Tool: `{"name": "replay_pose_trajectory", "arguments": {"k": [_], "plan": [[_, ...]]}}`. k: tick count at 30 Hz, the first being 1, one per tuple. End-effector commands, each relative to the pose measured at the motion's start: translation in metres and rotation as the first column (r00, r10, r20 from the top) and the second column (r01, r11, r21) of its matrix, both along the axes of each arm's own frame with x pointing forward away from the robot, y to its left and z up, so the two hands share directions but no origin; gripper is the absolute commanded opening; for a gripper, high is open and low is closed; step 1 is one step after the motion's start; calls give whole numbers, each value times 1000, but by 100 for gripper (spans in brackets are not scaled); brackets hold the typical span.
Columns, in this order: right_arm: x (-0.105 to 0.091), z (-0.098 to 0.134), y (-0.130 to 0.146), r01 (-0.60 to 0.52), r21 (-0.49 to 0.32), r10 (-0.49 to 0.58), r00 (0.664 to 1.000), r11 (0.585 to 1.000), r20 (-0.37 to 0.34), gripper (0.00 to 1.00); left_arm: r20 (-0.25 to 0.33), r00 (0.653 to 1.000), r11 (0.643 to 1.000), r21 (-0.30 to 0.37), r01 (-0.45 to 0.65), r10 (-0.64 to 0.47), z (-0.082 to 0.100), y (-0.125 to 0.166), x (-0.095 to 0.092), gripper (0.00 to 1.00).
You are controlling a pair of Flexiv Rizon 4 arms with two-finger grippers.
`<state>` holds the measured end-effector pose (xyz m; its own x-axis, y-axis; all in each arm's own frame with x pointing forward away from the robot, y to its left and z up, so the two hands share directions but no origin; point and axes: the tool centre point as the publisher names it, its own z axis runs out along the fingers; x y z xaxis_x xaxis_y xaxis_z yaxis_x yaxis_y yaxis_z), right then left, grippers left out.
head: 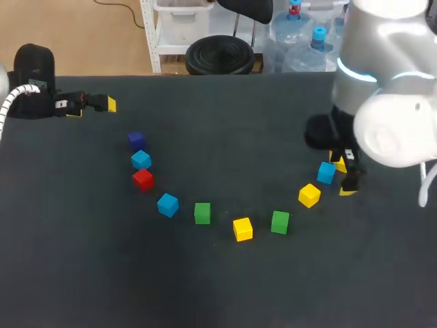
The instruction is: Place the blue cubes, place green cubes on the blue cubes, place the yellow cubes on the green cubes, then place the red cubes on the yellow cubes, and place purple cube on the red cubes.
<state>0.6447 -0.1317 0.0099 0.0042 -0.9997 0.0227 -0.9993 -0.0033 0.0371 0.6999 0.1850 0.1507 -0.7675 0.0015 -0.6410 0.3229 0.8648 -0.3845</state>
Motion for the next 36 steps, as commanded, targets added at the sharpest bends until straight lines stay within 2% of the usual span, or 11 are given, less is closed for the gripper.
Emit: {"name": "replay_pose_trajectory", "arguments": {"k": [1,8,20,21,22,23,24,27,28,29,36], "plan": [[13,-2,12,23,-26,-23,999,999,-24,100,2,1000,1000,-2,1,0,-1,1,0,100],[16,-6,17,12,-19,-12,1000,1000,-8,100,2,1000,1000,-2,1,0,-1,1,0,100],[36,-22,13,91,-11,-91,996,996,18,100,2,1000,1000,-2,1,0,-1,1,0,100],[37,-23,12,100,-14,-100,995,995,19,93,2,1000,1000,-2,1,0,-1,1,0,100],[37,-24,12,107,-16,-107,994,994,20,82,2,1000,1000,-2,1,0,-1,1,0,100],[37,-24,12,109,-17,-109,994,994,19,59,2,1000,1000,-2,1,0,-1,1,0,100],[37,-24,12,111,-17,-111,994,994,19,45,2,1000,1000,-2,1,0,-1,1,0,100],[37,-23,15,126,0,-126,992,992,10,28,2,1000,1000,-2,1,0,-1,1,0,100],[37,-23,15,127,0,-127,992,992,11,17,2,1000,1000,-2,1,0,-1,1,0,100],[37,-23,16,128,1,-128,992,992,13,0,2,1000,1000,-2,1,0,-1,1,0,100],[35,-14,19,125,-6,-125,992,992,32,0,2,1000,1000,-2,1,0,-1,1,0,100]]}}
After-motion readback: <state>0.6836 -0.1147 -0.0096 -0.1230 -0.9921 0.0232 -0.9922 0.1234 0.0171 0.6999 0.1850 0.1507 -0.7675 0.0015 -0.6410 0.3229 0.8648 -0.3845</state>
